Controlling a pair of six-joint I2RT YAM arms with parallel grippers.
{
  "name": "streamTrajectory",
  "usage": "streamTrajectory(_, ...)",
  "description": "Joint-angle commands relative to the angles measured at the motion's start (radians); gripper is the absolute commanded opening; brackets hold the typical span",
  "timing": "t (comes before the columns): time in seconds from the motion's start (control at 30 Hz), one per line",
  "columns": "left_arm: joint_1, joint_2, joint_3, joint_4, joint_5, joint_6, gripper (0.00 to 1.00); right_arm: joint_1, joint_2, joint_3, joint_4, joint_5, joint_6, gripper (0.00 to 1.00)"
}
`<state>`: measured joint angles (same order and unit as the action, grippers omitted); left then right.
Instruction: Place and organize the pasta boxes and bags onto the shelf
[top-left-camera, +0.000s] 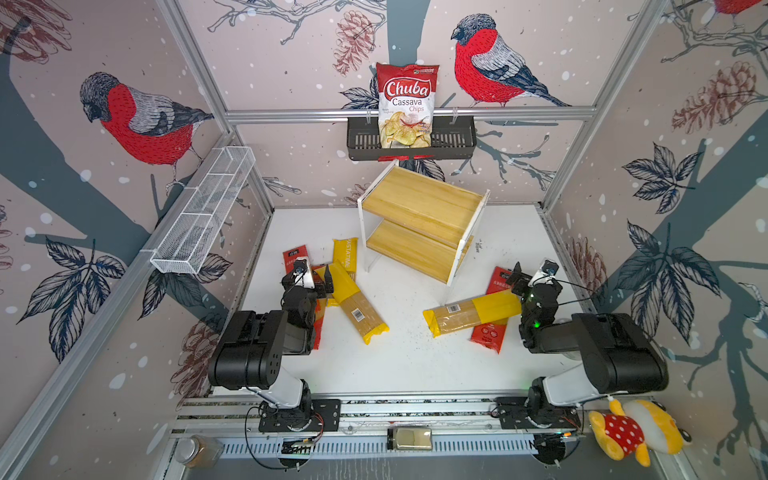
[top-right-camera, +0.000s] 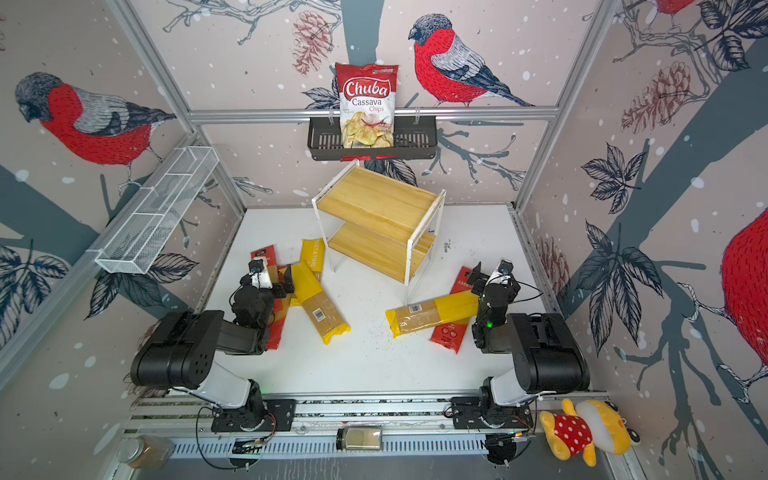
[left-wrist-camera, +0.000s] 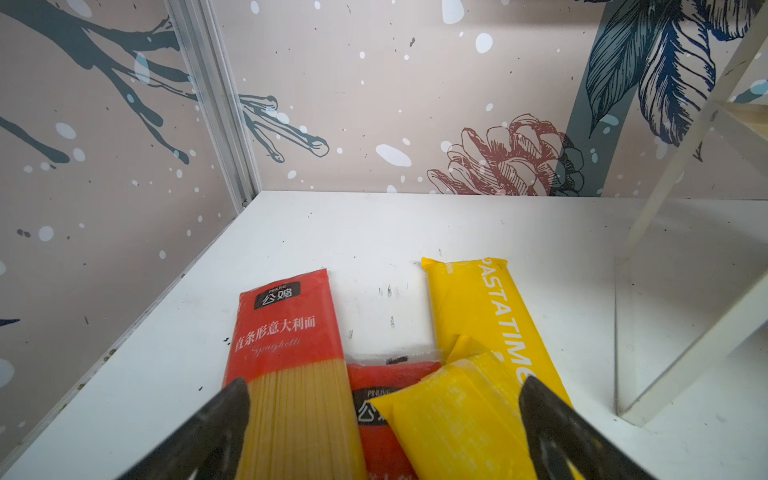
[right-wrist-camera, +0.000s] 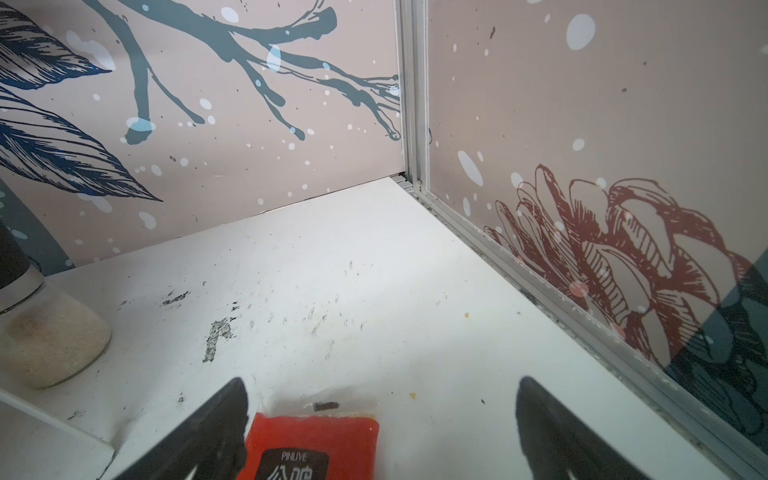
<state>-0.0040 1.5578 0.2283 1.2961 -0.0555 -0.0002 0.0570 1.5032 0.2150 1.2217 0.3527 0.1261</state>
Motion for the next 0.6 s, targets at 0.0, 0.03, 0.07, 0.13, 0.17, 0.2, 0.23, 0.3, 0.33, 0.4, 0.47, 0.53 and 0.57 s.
streamTrajectory(0.0, 0.002, -0.002, 0.001, 0.014, 0.006, 0.004, 0.99, 0.000, 0.000, 0.004, 0.015, 0.011, -0.011, 1.00)
streamTrajectory(0.03, 0.002, -0.002, 0.002, 0.013, 0.006, 0.005, 0.99, 0.000, -0.001, 0.004, 0.015, 0.011, -0.012, 1.00)
streamTrajectory(0.07, 0.002, -0.002, 0.002, 0.012, 0.006, 0.005, 0.99, 0.000, 0.000, 0.004, 0.016, 0.011, -0.011, 0.99)
streamTrajectory(0.13, 0.005, -0.002, 0.002, 0.012, 0.014, 0.002, 0.99, 0.000, 0.001, 0.004, 0.014, 0.011, -0.011, 1.00)
streamTrajectory(0.17, 0.014, -0.002, -0.001, 0.013, 0.032, -0.004, 0.99, -0.002, 0.002, 0.005, 0.012, 0.009, -0.011, 1.00)
streamTrajectory(0.2, 0.021, -0.004, -0.002, 0.017, 0.047, -0.009, 0.99, -0.002, 0.002, 0.004, 0.012, 0.008, -0.011, 1.00)
streamTrajectory(0.23, 0.025, -0.004, -0.002, 0.018, 0.053, -0.010, 0.99, -0.002, 0.000, 0.004, 0.012, 0.008, -0.011, 1.00)
streamTrajectory(0.3, 0.027, -0.003, 0.000, 0.016, 0.055, -0.012, 0.99, -0.002, 0.000, 0.004, 0.012, 0.008, -0.012, 1.00)
streamTrajectory(0.33, 0.025, -0.003, -0.001, 0.015, 0.052, -0.010, 0.99, -0.002, 0.000, 0.003, 0.012, 0.008, -0.011, 1.00)
streamTrajectory(0.4, 0.024, -0.005, -0.007, 0.024, 0.047, -0.012, 0.99, 0.001, -0.003, 0.000, 0.022, 0.012, -0.013, 1.00)
streamTrajectory(0.47, 0.011, -0.027, -0.032, 0.058, 0.030, -0.003, 0.99, 0.015, -0.028, 0.009, 0.001, 0.042, -0.022, 1.00)
streamTrajectory(0.53, -0.032, -0.086, -0.066, 0.068, -0.056, 0.025, 0.99, 0.036, -0.088, 0.048, -0.134, 0.069, -0.032, 1.00)
streamTrajectory(0.57, -0.049, -0.114, -0.071, 0.049, -0.083, 0.035, 0.99, 0.044, -0.110, 0.074, -0.195, 0.078, -0.034, 1.00)
